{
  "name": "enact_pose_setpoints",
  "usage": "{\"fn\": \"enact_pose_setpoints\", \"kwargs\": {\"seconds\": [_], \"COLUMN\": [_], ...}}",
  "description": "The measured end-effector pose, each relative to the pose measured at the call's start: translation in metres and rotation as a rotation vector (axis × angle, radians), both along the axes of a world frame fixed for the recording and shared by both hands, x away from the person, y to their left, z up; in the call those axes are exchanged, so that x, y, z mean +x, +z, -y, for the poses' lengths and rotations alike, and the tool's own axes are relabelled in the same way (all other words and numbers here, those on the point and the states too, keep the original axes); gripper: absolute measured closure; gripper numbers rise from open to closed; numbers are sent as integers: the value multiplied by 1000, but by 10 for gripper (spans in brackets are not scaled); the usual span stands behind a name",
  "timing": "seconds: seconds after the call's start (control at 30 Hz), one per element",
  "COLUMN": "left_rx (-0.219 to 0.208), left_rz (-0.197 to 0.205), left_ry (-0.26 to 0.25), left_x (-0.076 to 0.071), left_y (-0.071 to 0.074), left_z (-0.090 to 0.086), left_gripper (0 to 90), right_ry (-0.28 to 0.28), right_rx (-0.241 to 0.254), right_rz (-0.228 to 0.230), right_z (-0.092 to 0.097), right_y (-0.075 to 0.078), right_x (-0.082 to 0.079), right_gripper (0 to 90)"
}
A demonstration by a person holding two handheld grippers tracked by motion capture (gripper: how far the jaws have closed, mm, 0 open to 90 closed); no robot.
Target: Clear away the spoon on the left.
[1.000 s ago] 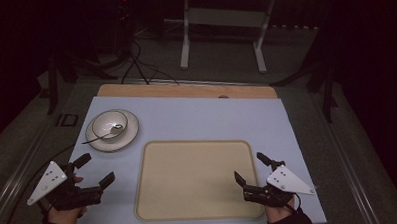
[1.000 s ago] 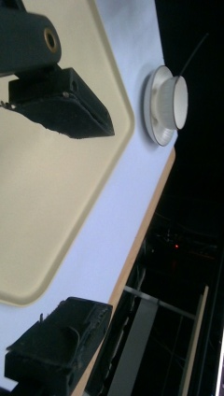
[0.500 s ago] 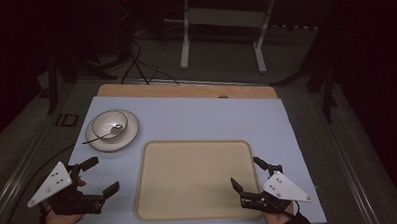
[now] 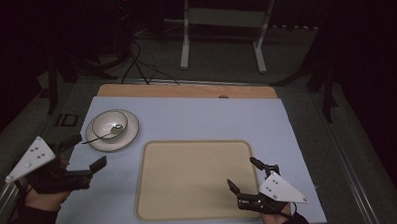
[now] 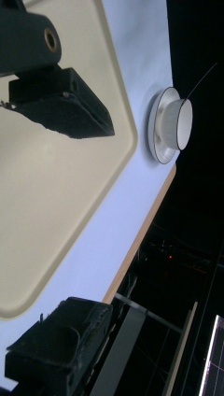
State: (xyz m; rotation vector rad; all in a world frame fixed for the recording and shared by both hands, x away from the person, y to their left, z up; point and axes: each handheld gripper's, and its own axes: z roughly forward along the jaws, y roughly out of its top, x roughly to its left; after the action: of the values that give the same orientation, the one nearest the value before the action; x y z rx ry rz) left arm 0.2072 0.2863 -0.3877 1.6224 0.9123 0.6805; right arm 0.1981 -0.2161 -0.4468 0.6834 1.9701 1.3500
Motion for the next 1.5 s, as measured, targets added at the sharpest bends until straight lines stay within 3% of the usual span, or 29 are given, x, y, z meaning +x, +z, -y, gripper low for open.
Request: {"fn": "enact_pose_setpoints", "kwargs": {"seconds": [0.13,0.37,0.73,1.1,1.5], "left_rx": [-41,-104,-208,-265,-273], "left_rz": [-62,-191,-336,-391,-406], "left_ry": [80,220,343,391,386], "left_x": [13,34,61,71,83], "left_y": [-6,-33,-75,-96,-109], "left_z": [-13,-28,-47,-48,-47], "left_gripper": [66,154,313,528,641], "right_ry": [10,19,24,24,19], "right_rx": [-6,-3,-8,-12,-21], "right_rz": [0,-8,-9,-11,-17], "right_z": [-1,-3,-4,-4,-4], "right_y": [0,-1,-2,-2,-3], "right_x": [1,2,3,3,4], "right_gripper": [129,129,129,130,130]}}
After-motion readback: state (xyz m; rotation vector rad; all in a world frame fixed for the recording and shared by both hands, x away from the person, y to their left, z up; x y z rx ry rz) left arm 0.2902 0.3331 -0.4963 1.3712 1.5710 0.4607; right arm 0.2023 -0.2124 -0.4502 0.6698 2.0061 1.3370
